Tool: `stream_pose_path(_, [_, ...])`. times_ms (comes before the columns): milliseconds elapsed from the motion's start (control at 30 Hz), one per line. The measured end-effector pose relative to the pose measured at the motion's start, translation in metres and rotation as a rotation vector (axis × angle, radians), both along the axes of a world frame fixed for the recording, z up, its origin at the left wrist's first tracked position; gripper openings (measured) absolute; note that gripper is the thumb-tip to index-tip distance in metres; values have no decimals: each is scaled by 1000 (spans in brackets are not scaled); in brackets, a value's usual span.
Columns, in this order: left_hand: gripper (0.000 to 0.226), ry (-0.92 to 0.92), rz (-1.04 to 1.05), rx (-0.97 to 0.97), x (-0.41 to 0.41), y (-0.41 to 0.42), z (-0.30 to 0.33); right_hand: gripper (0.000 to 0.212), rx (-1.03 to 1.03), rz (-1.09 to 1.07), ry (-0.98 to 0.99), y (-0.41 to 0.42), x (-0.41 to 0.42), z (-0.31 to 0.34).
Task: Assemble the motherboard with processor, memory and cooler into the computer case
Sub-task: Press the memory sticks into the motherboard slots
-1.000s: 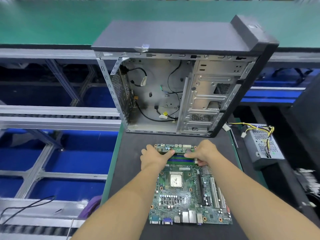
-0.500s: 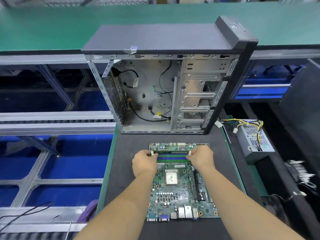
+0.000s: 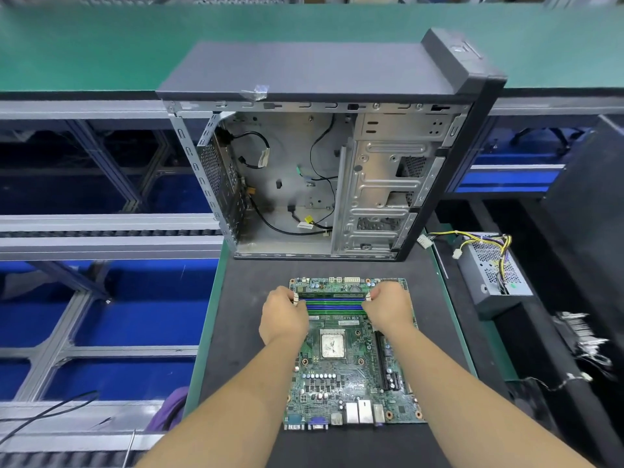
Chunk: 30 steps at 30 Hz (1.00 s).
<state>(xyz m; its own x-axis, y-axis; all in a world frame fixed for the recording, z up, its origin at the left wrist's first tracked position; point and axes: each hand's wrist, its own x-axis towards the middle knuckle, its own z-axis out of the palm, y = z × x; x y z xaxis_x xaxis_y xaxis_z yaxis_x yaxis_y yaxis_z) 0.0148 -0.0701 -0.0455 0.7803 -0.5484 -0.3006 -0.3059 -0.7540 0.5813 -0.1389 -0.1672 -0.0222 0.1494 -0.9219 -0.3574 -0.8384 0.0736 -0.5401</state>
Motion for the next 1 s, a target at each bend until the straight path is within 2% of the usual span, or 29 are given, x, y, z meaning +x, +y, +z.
stream_pose_path(100, [24,9,-44,-28,4,-1,2,10,-20,-14,-58,-1,-4,-3])
stream_pose_path(167, [31,-14,-118,-58,9,-1,4,29,-26,2,-100,-2,-6,-4])
stream_pose_path(300, [25,-100,-313,-38,25,2,3,19,-107,188,6,-9,-8,-3])
stream_pose_path(500, [30,-175,-499,-6,33,4,5,32,-126,450,116,-17,-12,0])
stream_pose_path(567, [25,-195,-522,-6,31,2,4,26,-156,501,141,-17,-12,-1])
stream_pose_path(633, [21,-141,-480,-47,30,1,4,19,-160,464,85,-15,-11,-3])
stream_pose_path(800, [21,197,-205,-176,32,-8,2,50,-11,197,-89,-19,-4,-4])
stream_pose_path(867, [33,278,-115,-166,30,-12,2,55,49,156,-62,-22,2,0])
stream_pose_path(1000, [43,288,-46,-48,24,-24,7,66,111,178,124,-26,19,10])
